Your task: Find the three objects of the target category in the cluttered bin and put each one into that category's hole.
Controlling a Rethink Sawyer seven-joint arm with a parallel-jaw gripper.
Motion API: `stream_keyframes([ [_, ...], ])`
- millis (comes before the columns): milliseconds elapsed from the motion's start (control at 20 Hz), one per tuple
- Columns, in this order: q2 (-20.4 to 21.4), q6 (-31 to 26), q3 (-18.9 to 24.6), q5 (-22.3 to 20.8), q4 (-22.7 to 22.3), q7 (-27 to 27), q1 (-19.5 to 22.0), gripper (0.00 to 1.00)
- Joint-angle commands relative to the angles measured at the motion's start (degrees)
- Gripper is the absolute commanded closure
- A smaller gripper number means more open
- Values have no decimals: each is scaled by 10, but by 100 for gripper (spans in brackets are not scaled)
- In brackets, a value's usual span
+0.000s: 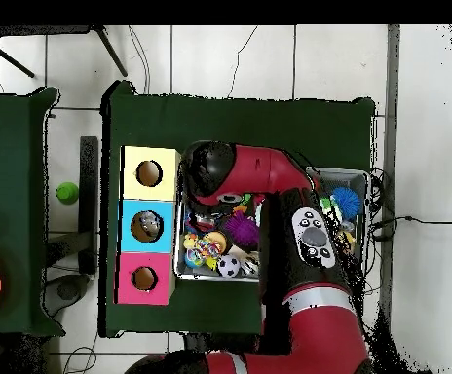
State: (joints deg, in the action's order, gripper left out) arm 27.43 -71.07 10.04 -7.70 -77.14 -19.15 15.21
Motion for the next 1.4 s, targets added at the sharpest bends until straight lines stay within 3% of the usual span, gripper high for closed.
stream_keyframes([
  [50,-26,67,-23,-38,-62,-135,3,0],
  [650,-58,84,-29,-32,-62,-140,-2,0],
  [1050,-82,20,-27,-13,-39,-140,-16,0],
  [1400,-81,1,-22,1,-52,-132,-10,0],
])
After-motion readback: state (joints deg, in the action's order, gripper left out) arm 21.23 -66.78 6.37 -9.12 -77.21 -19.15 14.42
